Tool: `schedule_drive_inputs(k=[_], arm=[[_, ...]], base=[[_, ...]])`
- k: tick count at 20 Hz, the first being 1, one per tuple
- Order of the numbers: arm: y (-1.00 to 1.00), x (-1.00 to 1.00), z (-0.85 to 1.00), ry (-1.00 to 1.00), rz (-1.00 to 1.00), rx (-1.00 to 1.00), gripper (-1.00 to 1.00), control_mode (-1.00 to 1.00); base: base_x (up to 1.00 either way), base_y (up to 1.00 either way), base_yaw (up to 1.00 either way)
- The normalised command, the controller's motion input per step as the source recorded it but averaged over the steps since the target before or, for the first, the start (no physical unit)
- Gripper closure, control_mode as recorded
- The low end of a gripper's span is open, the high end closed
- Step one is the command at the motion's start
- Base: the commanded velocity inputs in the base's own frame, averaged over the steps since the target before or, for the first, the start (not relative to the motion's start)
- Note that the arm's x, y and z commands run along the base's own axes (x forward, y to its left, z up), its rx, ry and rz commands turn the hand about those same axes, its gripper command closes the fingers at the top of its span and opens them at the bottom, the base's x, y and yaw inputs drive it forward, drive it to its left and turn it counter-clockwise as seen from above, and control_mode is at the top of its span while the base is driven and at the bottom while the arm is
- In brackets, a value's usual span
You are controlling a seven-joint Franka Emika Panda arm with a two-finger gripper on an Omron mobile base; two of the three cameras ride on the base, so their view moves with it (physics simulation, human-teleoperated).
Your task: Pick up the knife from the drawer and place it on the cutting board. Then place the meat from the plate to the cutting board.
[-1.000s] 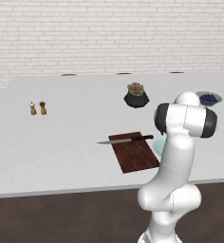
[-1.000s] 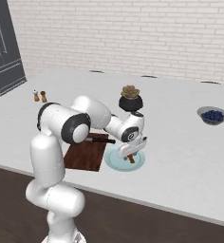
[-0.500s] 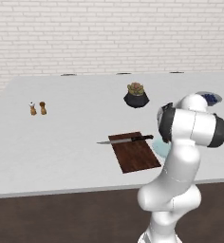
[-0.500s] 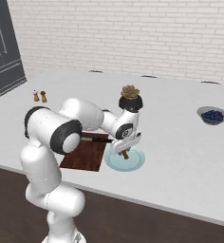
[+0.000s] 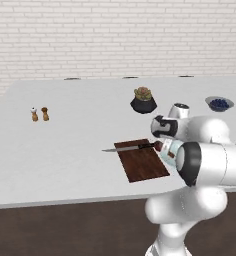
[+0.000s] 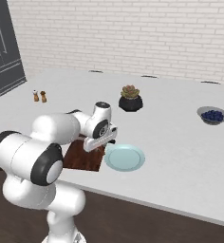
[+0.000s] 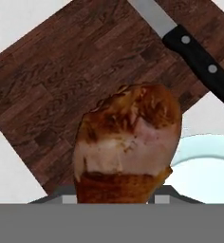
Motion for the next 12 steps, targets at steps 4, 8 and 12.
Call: schedule_drive_inputs(k=[4, 8, 12], arm=[[0.99, -0.11, -0.01, 0.00, 0.03, -0.01, 1.00, -1.00], [0.61, 0.00, -0.23, 0.00, 0.00, -0.01, 1.00, -1.00], [0.31, 0.09, -0.33, 0.00, 0.00, -0.02, 1.00, -1.00]], base=[[0.00, 0.00, 0.00], [0.00, 0.00, 0.00], [0.00, 0.00, 0.00]])
